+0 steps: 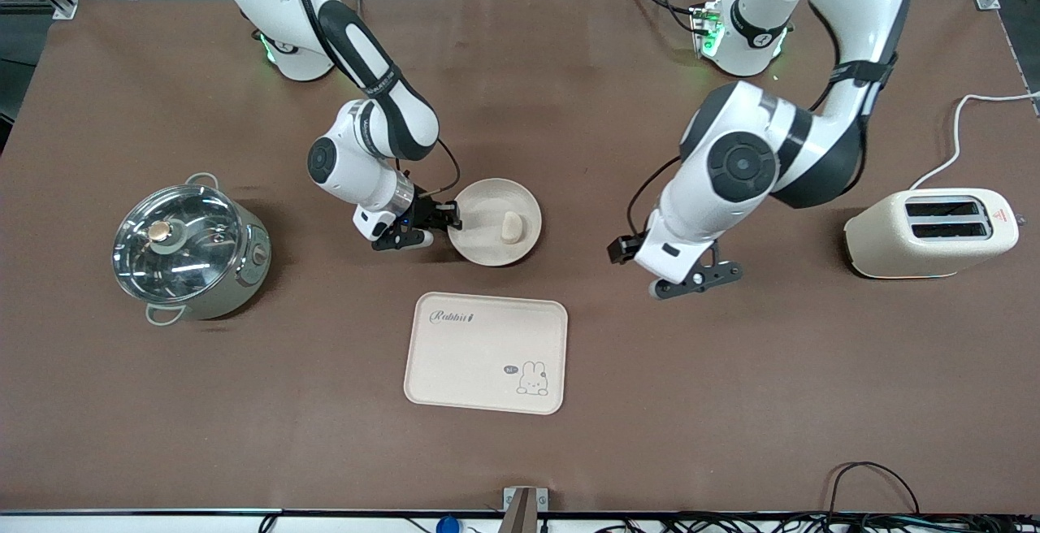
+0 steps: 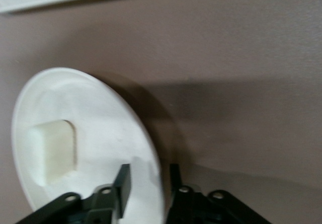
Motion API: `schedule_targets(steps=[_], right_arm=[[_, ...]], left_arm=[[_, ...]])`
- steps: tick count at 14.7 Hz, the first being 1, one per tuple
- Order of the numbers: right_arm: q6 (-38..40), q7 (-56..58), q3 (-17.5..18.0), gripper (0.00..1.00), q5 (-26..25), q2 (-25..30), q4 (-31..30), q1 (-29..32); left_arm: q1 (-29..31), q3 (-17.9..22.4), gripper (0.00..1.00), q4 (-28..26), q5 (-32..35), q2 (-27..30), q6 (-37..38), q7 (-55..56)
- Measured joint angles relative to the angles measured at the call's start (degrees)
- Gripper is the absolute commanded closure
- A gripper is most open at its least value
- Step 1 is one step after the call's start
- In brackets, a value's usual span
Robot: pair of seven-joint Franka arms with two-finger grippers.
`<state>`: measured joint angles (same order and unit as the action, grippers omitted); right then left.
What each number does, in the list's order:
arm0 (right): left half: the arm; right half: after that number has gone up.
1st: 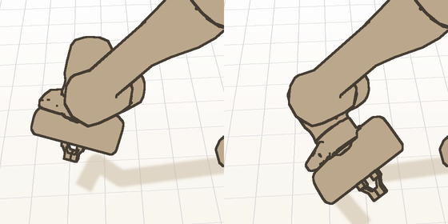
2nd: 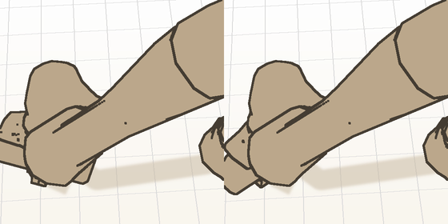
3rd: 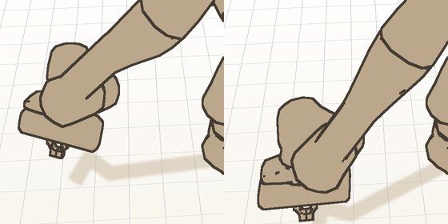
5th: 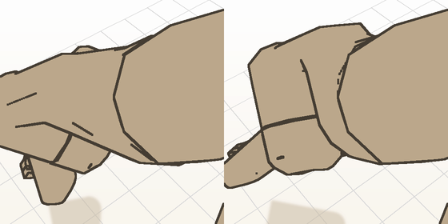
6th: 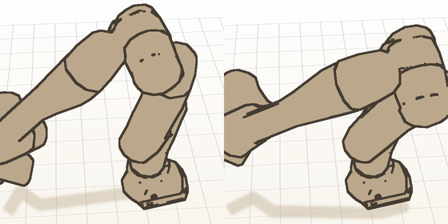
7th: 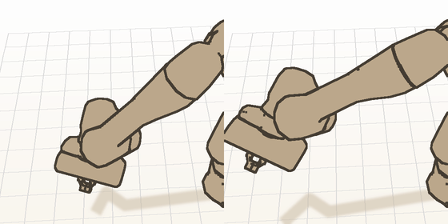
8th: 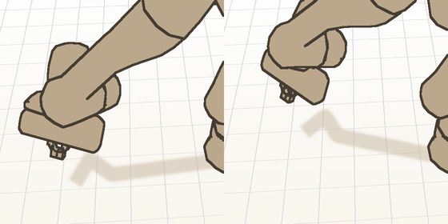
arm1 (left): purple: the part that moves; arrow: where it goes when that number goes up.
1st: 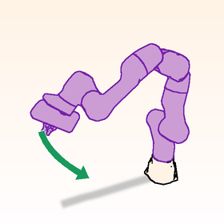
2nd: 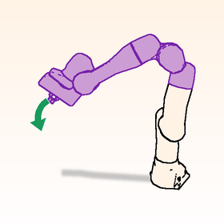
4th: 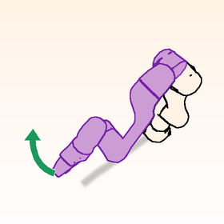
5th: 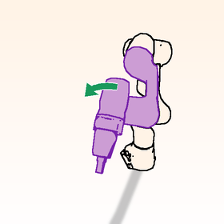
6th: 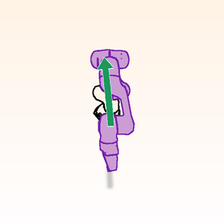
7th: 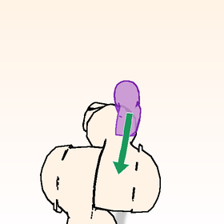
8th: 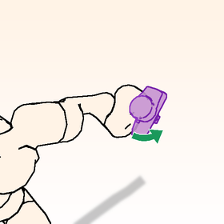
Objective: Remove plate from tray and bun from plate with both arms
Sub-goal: 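Lower the plate onto the table while the left gripper reaches the bun, then grasp the bun with the left gripper while the right gripper withdraws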
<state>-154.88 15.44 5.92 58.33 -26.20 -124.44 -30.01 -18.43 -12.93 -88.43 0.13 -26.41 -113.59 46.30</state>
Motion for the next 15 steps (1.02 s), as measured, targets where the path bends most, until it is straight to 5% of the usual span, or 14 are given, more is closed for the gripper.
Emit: schedule_targets(steps=[7, 9, 12, 15], right_arm=[[6.9, 0.1, -1.8, 0.00, 2.2, 7.8, 0.7, 2.9], [8.1, 0.1, -4.8, 0.00, -3.8, 9.8, -0.7, 3.5], [14.7, 0.2, -13.2, 0.00, -19.5, 12.9, -0.7, 3.6], [30.4, -0.5, -22.6, 0.00, -35.9, 17.4, 5.3, 4.1]], left_arm=[[-10.5, -0.2, 0.03, 0.3, 0.5, -6.6, -9.8, 7.2], [-13.4, -0.2, 0.04, 0.4, 1.2, -8.3, -11.8, 8.0], [-16.3, -0.1, 0.06, 0.4, 1.4, -11.1, -14.5, 8.5], [-18.0, 0.0, 0.07, 0.5, 1.5, -13.8, -17.7, 8.7]])
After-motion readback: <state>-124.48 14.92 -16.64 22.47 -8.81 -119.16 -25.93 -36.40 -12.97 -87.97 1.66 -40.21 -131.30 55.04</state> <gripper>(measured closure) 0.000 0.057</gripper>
